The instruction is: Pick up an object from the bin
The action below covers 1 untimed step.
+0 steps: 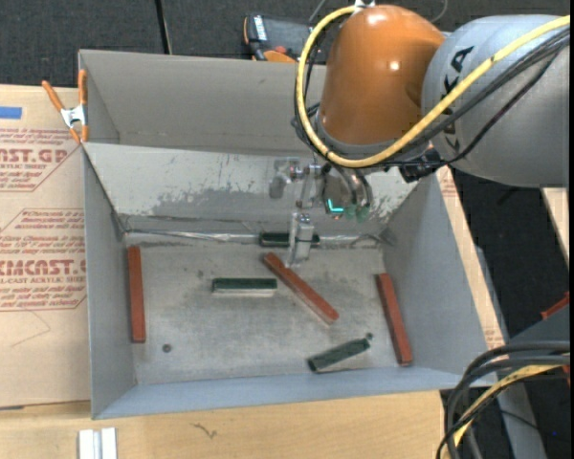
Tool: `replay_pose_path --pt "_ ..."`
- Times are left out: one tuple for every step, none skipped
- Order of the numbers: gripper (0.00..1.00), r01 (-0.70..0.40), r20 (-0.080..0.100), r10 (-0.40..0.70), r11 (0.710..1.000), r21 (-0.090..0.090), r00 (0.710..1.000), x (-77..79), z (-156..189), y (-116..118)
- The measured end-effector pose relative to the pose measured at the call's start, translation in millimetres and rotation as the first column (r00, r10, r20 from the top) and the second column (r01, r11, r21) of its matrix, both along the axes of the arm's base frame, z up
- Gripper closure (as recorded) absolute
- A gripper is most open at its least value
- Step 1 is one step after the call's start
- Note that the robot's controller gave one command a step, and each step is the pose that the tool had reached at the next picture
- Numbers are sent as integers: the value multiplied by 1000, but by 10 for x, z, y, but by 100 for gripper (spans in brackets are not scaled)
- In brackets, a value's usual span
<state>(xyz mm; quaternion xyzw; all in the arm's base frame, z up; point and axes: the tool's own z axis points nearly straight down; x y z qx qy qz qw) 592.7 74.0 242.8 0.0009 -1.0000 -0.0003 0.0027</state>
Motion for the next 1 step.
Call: replay_pose_path --pt "0 162 -3 -162 987 -2 987 -597 -1206 -122"
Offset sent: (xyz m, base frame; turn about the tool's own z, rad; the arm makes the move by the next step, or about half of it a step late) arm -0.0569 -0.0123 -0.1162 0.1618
